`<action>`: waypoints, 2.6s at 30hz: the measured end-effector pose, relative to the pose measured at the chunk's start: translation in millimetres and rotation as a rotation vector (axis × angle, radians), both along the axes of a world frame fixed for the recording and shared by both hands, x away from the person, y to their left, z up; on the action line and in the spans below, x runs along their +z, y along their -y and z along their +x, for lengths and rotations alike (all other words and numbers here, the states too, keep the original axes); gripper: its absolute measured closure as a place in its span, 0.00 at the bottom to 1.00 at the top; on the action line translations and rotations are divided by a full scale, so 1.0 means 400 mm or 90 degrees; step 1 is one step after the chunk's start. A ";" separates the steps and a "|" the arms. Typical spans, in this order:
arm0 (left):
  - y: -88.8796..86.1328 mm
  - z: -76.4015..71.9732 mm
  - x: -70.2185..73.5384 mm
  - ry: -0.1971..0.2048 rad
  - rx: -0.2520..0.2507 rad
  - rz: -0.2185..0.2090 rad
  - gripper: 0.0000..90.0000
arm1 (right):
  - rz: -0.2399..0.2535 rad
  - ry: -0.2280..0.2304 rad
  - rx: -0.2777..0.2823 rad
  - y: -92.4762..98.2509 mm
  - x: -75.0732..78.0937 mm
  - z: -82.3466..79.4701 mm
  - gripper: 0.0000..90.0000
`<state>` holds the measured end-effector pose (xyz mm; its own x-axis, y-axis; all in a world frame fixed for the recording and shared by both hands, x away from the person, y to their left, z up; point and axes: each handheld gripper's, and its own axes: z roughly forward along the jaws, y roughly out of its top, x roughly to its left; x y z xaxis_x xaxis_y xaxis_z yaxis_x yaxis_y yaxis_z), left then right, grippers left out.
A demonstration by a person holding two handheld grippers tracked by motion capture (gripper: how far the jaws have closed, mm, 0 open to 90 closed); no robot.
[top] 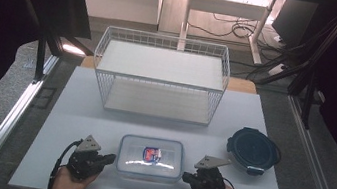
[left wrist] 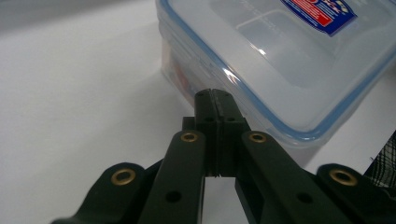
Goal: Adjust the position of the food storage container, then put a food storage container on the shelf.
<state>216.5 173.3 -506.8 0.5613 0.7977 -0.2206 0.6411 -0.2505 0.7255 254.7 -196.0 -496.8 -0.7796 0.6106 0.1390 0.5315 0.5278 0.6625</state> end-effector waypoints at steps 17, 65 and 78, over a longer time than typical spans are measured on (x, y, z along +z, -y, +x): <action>-0.063 -0.039 -0.024 0.064 0.019 0.033 0.30 | 0.034 0.081 0.030 0.086 0.014 -0.018 0.39; 0.022 0.103 -0.024 -0.049 -0.138 -0.113 0.03 | 0.100 -0.082 0.011 -0.025 0.009 0.130 0.04; -0.004 0.103 -0.047 -0.155 -0.138 -0.205 0.21 | 0.165 -0.211 0.013 -0.015 -0.011 0.143 0.21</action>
